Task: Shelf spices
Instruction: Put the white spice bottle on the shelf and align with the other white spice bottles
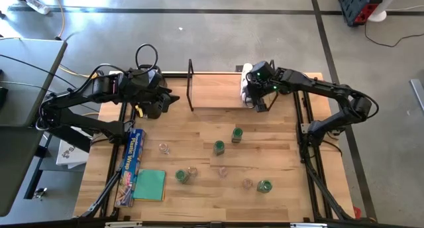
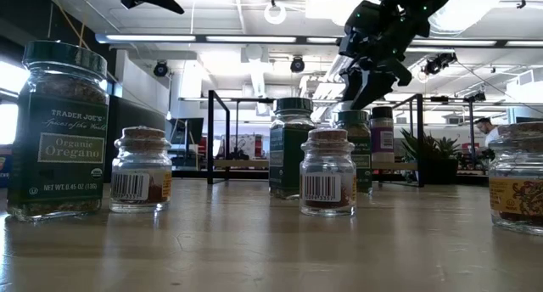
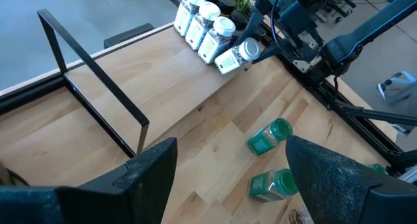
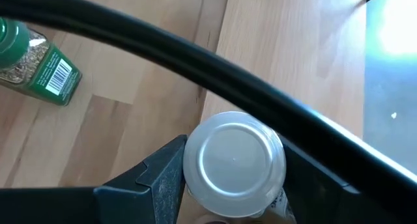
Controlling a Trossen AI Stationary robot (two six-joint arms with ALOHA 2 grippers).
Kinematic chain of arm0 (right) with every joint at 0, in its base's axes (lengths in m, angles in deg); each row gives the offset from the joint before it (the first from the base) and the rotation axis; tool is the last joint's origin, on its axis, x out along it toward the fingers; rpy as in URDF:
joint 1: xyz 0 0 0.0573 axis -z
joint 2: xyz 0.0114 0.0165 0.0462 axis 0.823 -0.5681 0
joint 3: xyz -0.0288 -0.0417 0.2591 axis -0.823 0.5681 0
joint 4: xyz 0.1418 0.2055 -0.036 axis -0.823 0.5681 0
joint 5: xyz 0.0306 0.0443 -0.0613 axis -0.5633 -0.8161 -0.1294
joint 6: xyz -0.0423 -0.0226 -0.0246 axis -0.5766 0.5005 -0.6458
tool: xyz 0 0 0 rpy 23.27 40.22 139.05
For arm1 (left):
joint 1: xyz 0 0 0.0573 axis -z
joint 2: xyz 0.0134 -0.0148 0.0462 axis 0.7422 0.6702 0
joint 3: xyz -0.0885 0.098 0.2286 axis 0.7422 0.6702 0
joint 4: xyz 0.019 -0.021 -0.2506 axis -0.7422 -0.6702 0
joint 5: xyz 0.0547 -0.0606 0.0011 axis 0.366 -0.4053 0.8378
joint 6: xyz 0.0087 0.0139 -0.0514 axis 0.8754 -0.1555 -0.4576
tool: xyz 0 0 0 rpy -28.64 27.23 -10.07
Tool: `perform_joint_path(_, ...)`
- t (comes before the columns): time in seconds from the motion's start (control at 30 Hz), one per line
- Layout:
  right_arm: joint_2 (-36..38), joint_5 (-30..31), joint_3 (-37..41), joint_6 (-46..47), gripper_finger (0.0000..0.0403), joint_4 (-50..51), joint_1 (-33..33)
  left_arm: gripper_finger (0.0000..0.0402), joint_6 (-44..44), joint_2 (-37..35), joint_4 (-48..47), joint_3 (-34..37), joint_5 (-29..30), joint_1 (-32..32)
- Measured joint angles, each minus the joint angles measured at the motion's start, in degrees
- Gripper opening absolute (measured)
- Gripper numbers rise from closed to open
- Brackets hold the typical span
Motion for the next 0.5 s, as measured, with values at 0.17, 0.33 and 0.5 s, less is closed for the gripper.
perform_joint_path(0.17, -0.16, 0.0, 0.0, 0.73, 0.0215, 1.06, 0.02, 0.0282, -0.02, 0.0, 0.0, 0.0, 0.06, 0.0)
perform_joint_path(0.33, -0.17, 0.21, 0.0, 0.66, 0.0216, 1.26, 0.01, 0.0282, -0.04, 0.0, 0.0, 0.0, 0.15, 0.0)
perform_joint_path(0.5, -0.17, 1.22, 0.0, 0.54, 0.0216, 1.24, 0.02, 0.0282, -0.06, 0.0, 0.0, 0.0, 0.17, 0.0)
